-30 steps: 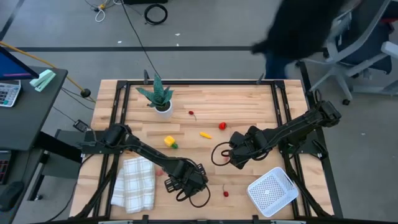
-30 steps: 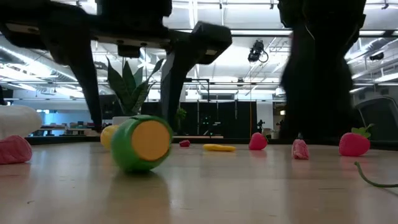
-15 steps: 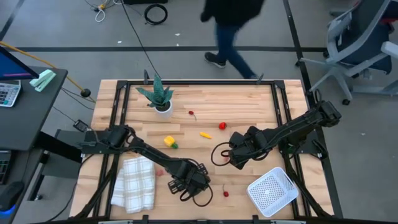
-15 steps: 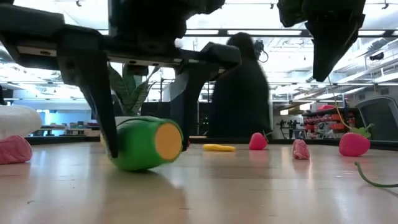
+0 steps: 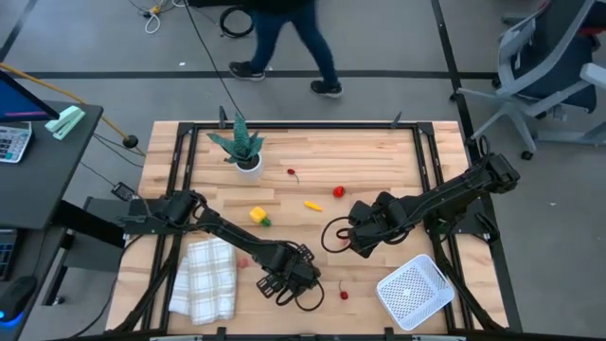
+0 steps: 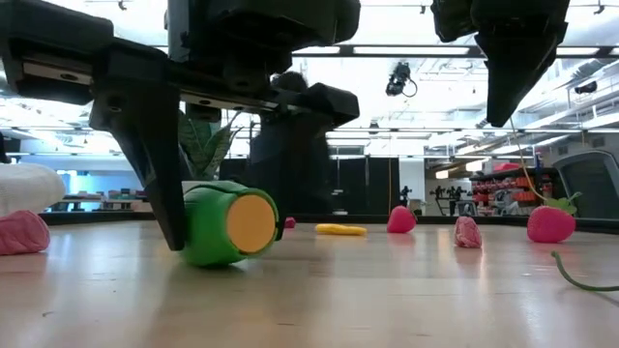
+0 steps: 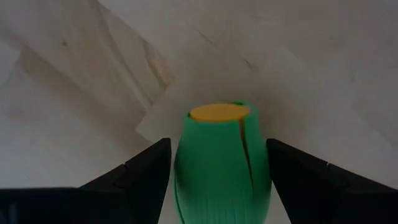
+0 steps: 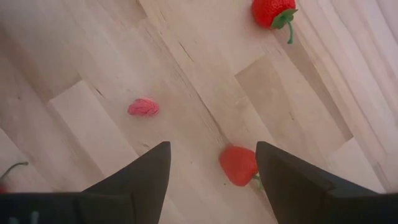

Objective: Pick and placing Produce into tupperware
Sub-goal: Put the green corn into the white basket

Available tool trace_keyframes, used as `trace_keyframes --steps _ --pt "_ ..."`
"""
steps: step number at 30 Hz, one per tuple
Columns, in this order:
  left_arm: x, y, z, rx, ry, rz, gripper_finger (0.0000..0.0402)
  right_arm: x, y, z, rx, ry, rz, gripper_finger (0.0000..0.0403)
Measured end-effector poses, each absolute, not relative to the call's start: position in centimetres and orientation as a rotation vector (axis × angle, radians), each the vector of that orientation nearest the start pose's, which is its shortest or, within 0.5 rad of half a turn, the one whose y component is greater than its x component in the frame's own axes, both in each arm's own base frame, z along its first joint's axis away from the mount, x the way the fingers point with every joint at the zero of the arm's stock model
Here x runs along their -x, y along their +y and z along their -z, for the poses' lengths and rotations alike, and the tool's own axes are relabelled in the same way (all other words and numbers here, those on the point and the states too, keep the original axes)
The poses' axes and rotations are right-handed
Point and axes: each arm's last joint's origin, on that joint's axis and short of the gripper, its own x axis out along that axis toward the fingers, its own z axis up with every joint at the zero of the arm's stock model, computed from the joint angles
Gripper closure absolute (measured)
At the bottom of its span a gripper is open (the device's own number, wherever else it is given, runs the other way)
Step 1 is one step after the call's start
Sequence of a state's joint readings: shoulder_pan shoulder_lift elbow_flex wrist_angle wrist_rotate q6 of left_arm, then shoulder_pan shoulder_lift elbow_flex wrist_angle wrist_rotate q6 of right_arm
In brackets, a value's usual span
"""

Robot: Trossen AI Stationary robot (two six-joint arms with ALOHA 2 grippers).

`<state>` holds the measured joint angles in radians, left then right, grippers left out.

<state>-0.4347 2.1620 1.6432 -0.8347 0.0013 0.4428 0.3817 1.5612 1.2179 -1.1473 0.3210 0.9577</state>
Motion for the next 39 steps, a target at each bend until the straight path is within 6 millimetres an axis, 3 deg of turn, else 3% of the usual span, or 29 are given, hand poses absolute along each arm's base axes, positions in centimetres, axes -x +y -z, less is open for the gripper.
trace_keyframes --steps 8,17,22,27,32,36,39 --pt "-38.8 -18.0 -15.8 -0.600 1.284 0.613 0.0139 -26.0 9.4 -24.7 -0.286 1.253 0.596 0.0158" --pt "-38.8 -18.0 -15.9 -0.548 1.296 0.569 0.0190 -26.0 9.4 -24.7 -0.274 1.230 0.619 0.0159" --pt "-38.9 -18.0 -15.9 -0.484 1.311 0.516 0.0176 -25.6 9.2 -25.4 -0.291 1.206 0.611 0.0165" --pt "-39.1 -18.0 -16.0 -0.494 1.285 0.489 0.0181 -24.2 8.6 -27.7 -0.355 1.116 0.597 0.0176" --pt "-39.9 -17.6 -16.6 -0.461 1.249 0.444 0.0193 -21.4 7.2 -31.4 -0.472 0.899 0.642 0.0190" --pt "-41.4 -17.0 -18.6 -0.420 1.182 0.398 0.0180 -18.5 5.7 -34.1 -0.568 0.713 0.663 0.0199" --pt "-42.9 -16.4 -21.2 -0.402 1.086 0.352 0.0177 -16.4 4.7 -35.7 -0.600 0.603 0.660 0.0202"
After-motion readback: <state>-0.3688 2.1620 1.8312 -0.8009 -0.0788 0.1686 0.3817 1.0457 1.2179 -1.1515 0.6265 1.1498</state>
